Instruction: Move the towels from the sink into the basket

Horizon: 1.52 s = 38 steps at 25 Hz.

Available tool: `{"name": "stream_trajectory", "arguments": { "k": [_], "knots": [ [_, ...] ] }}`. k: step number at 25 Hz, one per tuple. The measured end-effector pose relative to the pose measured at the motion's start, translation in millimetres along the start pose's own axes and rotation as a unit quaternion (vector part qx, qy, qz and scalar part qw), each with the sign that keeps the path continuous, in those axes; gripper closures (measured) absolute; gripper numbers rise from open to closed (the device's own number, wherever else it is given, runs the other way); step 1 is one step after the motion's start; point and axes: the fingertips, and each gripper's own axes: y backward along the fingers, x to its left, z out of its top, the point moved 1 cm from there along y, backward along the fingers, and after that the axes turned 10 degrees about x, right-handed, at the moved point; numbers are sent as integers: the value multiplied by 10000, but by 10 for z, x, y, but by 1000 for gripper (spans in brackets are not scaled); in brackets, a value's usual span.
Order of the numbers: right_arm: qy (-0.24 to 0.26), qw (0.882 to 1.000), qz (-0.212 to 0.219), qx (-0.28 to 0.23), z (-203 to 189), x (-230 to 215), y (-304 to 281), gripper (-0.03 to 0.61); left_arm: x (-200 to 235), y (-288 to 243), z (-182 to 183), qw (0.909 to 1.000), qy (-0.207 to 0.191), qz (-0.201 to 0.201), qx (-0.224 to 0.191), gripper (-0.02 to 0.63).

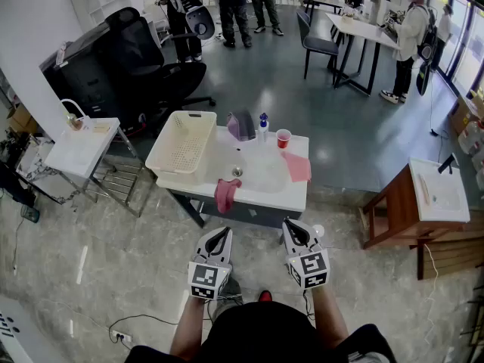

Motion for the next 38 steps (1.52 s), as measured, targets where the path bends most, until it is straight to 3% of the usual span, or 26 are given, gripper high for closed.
{"name": "stream_trajectory", "arguments": {
  "k": [12,23,38],
  "knots": [
    [54,9994,349,28,100,229,-330,548,310,20,3,9996,129,254,14,607],
    [97,9961,835,249,152,617,-965,548,899,-16,-213,9974,392,572,201,607],
    [-173,9909,973,920,-112,802,-2054,548,1730,-544,-702,9933,860,401,660,606]
  ]
}}
